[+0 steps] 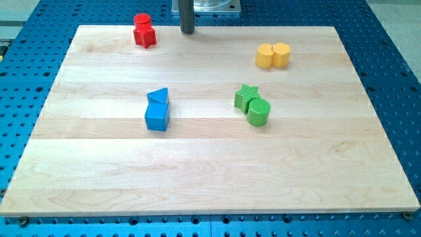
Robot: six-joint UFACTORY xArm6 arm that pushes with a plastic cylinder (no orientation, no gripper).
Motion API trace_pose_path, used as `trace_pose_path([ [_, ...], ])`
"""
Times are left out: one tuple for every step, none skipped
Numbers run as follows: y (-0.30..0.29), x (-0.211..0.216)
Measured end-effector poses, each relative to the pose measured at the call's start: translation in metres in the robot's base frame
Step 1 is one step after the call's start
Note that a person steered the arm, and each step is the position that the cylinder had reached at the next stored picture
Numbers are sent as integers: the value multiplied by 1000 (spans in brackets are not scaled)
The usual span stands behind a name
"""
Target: Separate the red blocks from each other
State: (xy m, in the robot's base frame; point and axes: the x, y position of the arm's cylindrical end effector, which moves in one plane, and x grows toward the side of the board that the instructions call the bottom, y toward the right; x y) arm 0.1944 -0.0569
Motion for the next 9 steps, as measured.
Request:
trace_pose_path([
  [-9,-1],
  [-22,-3],
  [-57,6],
  [-99,54],
  [-130,80],
  [-144,40],
  [-143,-1],
  [-119,-3],
  [-60,22],
])
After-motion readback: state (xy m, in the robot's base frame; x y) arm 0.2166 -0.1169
